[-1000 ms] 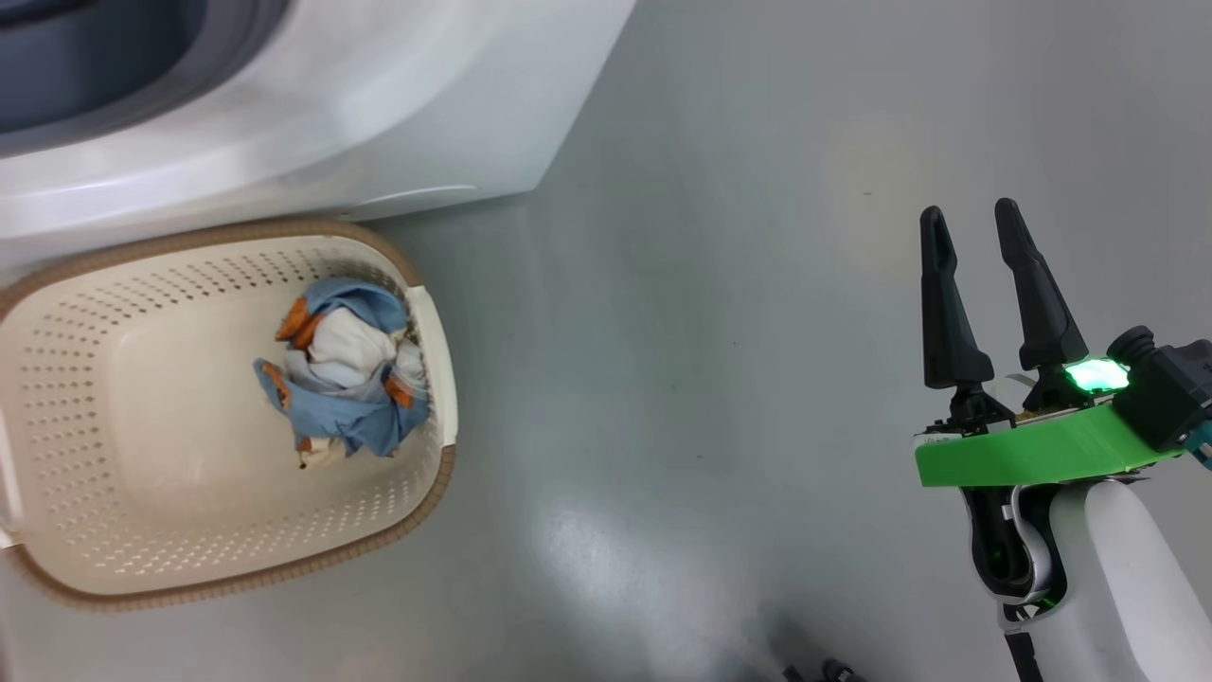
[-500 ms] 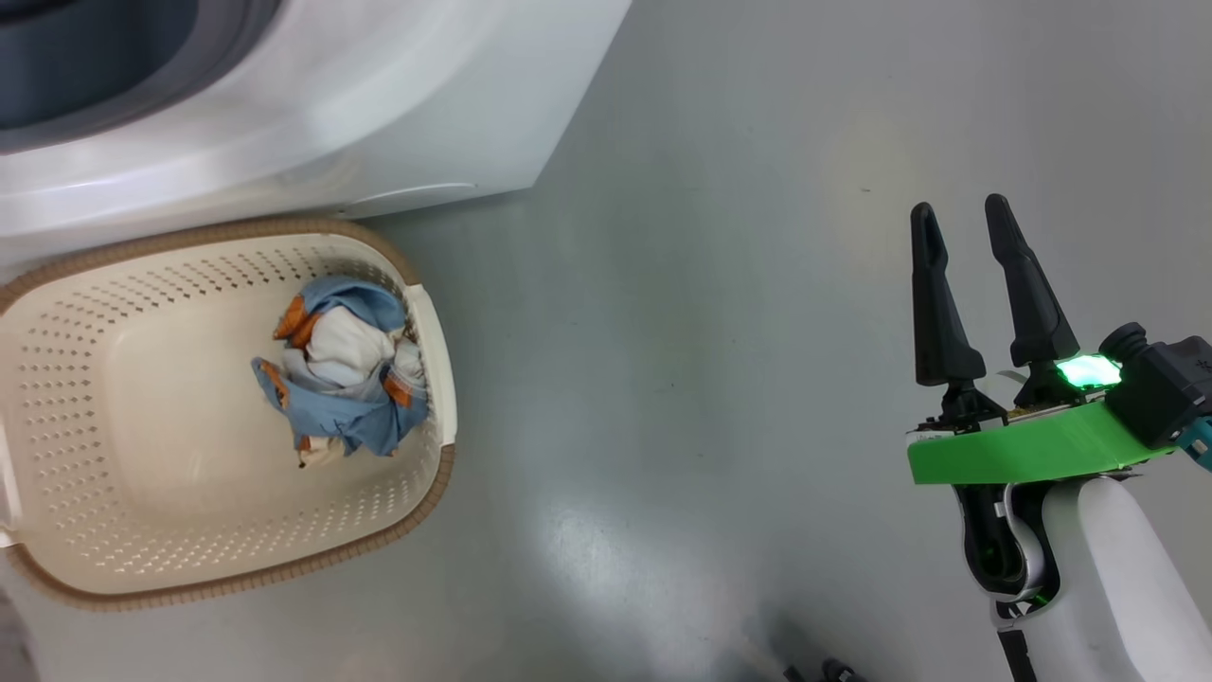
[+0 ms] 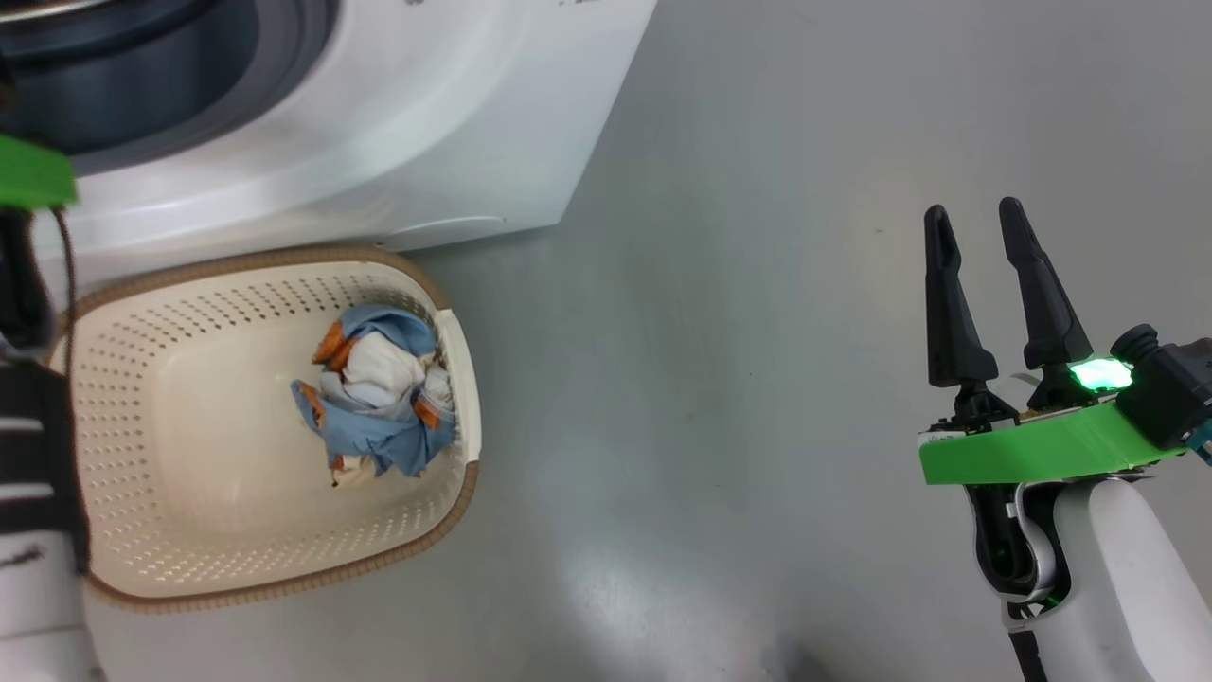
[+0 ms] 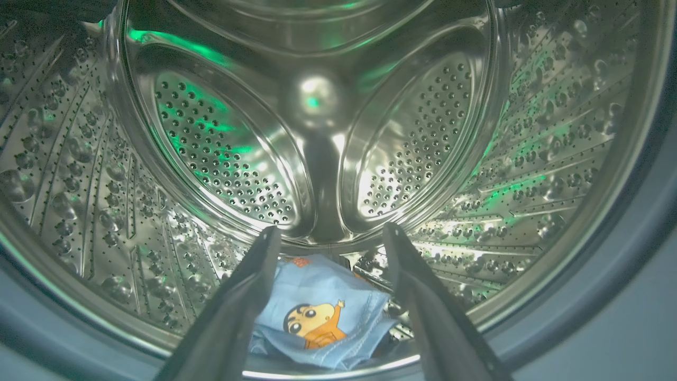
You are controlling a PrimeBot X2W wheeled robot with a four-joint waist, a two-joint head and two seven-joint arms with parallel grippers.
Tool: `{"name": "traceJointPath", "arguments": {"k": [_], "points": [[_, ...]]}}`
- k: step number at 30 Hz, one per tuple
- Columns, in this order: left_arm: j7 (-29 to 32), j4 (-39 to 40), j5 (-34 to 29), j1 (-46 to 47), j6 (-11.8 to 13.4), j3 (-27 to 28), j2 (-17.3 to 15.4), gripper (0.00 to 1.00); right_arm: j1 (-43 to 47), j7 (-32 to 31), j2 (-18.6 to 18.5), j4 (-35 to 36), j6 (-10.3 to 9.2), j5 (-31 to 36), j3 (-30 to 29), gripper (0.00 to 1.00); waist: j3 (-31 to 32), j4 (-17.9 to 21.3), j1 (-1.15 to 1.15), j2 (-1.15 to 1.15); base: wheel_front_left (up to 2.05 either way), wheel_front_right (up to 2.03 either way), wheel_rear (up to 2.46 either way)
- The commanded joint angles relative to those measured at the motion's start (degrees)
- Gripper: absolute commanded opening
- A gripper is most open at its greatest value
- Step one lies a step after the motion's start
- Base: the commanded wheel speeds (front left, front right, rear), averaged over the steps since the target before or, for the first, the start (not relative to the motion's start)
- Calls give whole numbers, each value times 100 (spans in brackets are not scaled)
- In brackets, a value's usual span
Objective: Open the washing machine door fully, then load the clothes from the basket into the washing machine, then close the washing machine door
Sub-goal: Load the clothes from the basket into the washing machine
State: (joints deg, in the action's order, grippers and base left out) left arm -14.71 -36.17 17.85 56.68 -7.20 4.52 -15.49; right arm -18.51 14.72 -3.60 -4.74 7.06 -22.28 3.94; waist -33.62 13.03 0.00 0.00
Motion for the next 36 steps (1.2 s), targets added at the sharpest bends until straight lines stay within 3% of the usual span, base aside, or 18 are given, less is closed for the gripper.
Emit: {"name": "traceJointPath", "arguments": {"k": [1, 15, 36], "points": [[-29, 234, -103, -289, -28, 157, -180, 100, 115, 28, -63, 96, 43, -58, 94, 100, 149, -85, 0, 0, 0, 0, 0], [-29, 794, -369, -1991, -29, 301, 330, 100, 530, 28, -337, -82, 43, -82, 75, 100, 1077, -385, 0, 0, 0, 0, 0], [-29, 1602, -541, -3826, -29, 399, 712, 100, 1262, 28, -577, -177, 43, -100, -34, 100, 2097, -681, 0, 0, 0, 0, 0]]}}
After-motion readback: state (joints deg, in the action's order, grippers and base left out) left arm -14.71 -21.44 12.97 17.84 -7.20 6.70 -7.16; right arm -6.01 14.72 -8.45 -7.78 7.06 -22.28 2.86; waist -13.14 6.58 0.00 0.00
